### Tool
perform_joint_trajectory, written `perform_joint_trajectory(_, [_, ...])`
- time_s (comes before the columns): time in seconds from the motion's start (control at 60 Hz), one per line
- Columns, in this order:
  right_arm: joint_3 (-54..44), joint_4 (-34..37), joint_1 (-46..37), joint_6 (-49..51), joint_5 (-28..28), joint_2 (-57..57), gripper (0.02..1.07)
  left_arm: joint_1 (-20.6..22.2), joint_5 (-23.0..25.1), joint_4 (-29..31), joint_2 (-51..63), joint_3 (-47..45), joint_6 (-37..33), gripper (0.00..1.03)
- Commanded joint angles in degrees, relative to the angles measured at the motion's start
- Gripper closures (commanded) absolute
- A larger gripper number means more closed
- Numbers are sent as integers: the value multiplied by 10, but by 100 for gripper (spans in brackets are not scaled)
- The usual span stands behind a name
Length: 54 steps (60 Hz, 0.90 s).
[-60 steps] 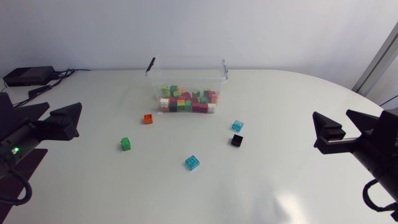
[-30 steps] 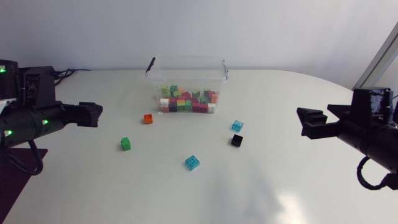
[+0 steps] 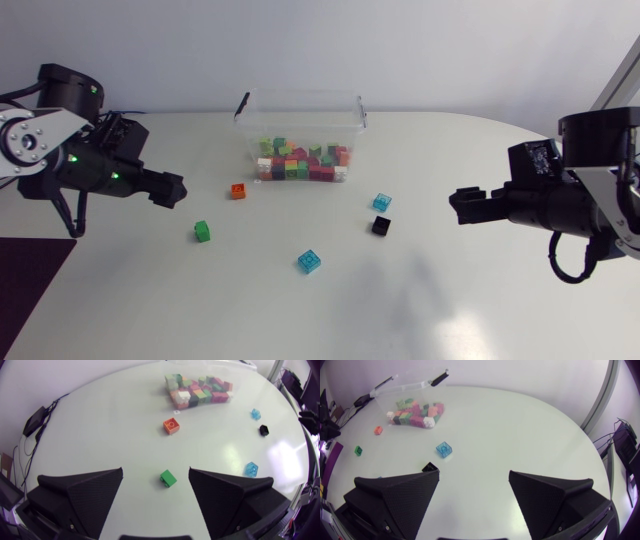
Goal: Place the duplo bricks in the container
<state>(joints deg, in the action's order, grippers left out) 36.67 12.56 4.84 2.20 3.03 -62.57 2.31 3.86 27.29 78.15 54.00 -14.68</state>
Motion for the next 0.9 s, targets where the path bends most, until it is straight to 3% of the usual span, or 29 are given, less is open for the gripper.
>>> perform_joint_trajectory(0.0, [23,19,4,16,2,-34,6,-2,3,15,46,24,-63,12])
perform_joint_trajectory(0.333, [65,40,6,106,10,-126,6,1,8,18,159,62,-240,11])
perform_joint_trajectory(0.483, [128,152,31,213,-1,-203,6,3,35,44,191,81,-325,11])
perform_joint_trajectory(0.55, [136,162,34,225,1,-215,6,6,35,51,210,90,-354,11])
perform_joint_trajectory(0.667, [126,157,41,291,17,-214,6,8,33,80,245,122,-394,12])
perform_joint_trajectory(0.783, [151,177,47,301,21,-238,6,5,25,149,284,174,-431,14])
perform_joint_trajectory(0.883, [176,193,53,315,21,-251,6,4,8,160,299,190,-445,14])
